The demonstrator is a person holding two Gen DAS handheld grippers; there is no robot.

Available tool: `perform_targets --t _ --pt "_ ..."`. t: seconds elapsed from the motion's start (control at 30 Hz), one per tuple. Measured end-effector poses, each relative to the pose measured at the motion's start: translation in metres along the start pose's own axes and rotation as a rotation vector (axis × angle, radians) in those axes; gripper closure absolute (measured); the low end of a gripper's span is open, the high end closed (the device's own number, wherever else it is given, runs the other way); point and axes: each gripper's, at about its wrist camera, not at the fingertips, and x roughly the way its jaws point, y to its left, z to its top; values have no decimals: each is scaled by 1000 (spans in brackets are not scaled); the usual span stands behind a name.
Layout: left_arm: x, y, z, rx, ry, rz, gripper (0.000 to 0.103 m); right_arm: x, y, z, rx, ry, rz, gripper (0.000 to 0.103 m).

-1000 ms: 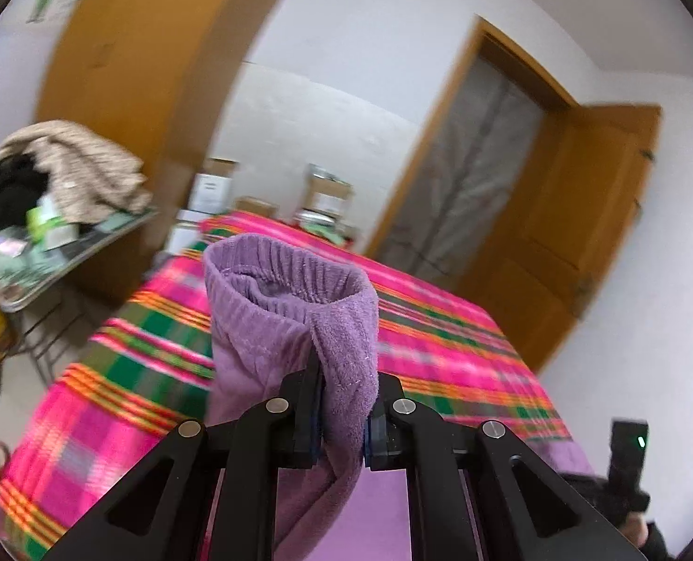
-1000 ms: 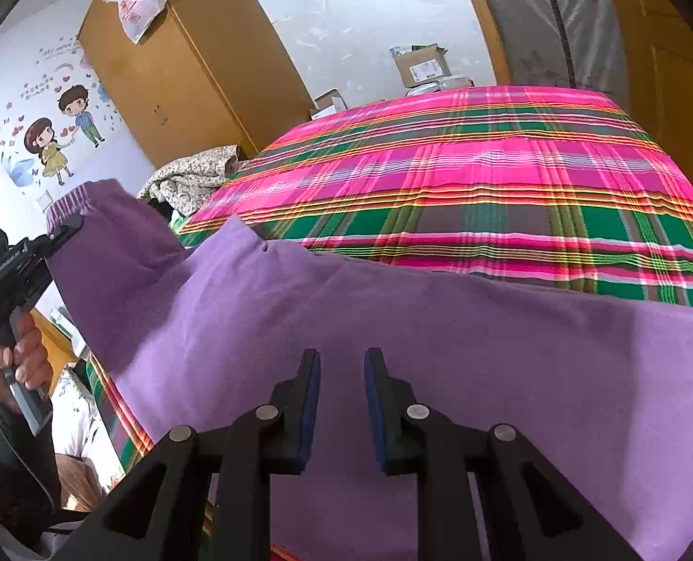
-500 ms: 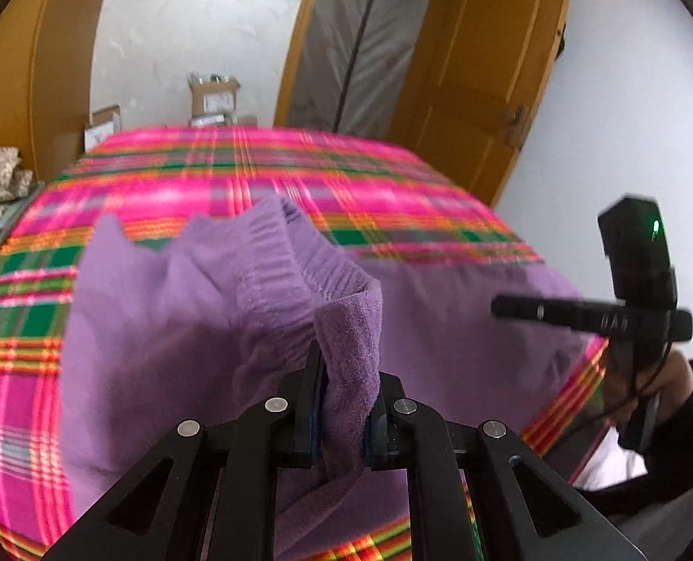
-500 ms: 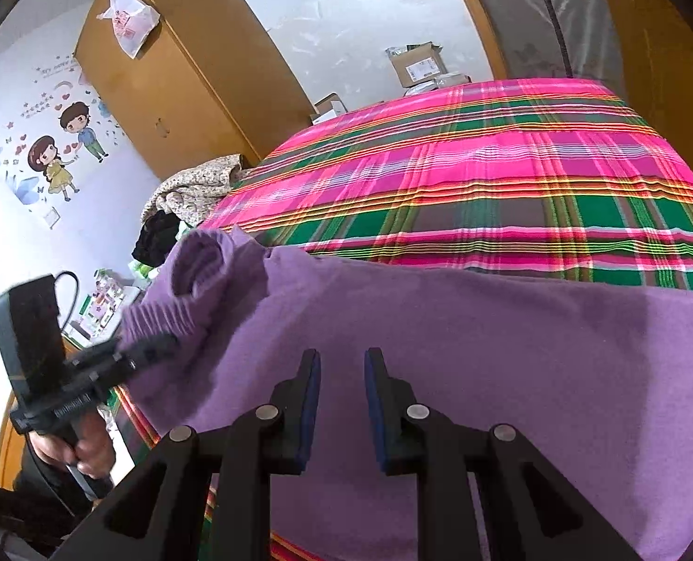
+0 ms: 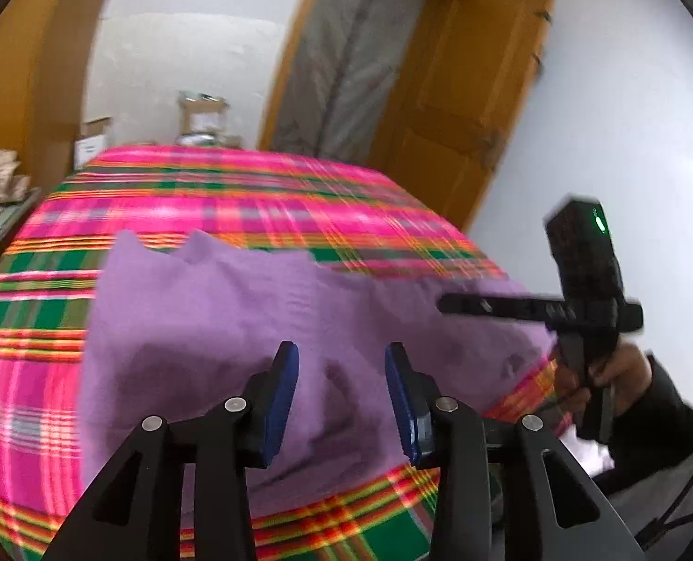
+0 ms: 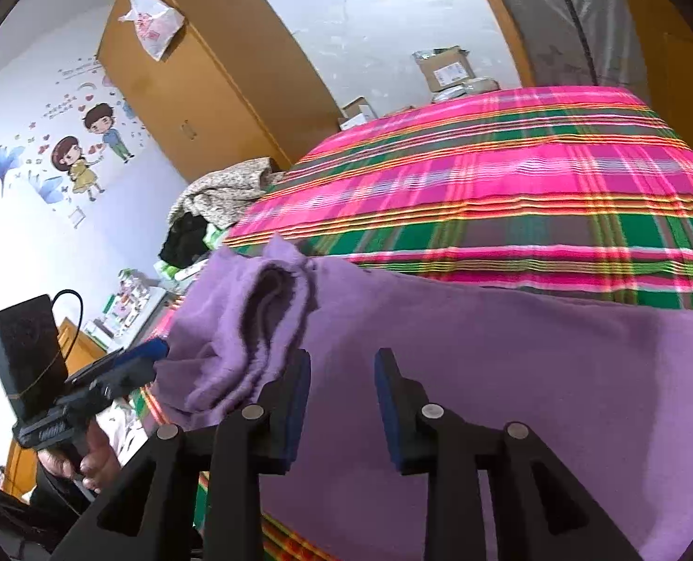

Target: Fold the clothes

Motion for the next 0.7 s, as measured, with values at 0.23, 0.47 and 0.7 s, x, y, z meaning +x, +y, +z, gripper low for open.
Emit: perform_targets --t 0.23,0.47,0.7 --pt "-17 52 -6 -140 -33 273 63 34 24 10 -46 72 101 69" --pt "-13 69 -23 -194 9 291 63 79 41 27 -65 140 175 68" --pt "-5 68 -33 -194 35 280 63 107 47 34 -51 196 207 95"
